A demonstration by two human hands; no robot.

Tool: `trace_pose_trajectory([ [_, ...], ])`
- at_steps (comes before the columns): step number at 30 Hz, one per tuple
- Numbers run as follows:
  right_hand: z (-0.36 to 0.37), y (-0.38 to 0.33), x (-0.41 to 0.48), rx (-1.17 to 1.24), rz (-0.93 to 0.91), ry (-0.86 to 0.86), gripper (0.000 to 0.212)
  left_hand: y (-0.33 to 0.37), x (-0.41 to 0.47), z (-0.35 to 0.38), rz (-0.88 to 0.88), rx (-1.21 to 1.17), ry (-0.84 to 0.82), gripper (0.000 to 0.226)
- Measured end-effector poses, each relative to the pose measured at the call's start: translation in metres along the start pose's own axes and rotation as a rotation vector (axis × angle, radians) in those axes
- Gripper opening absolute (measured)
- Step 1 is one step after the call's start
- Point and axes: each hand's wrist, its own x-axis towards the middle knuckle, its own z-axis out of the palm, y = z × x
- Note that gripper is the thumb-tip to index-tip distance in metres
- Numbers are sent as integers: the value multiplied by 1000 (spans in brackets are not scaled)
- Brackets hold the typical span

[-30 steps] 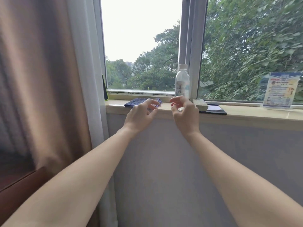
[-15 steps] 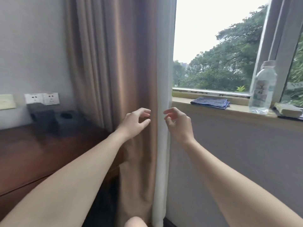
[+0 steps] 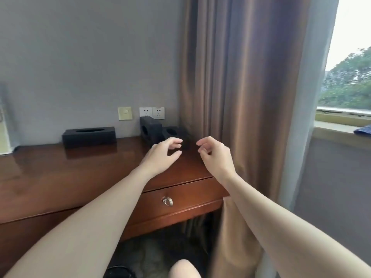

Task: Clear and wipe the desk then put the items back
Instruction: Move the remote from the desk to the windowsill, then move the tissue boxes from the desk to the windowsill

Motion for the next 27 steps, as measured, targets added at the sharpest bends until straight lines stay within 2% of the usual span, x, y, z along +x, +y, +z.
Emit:
trace_pose_trajectory([
  [12, 173, -77, -9, 172, -71, -378, 21, -133, -90, -106, -352, 84, 110, 36],
  [18, 250, -101, -17, 235, -49, -577, 23, -199, -135, -150, -568, 66, 185, 37],
  [27, 350, -122, 7, 334, 29, -627, 19, -272, -128, -187, -653, -1, 316, 30],
])
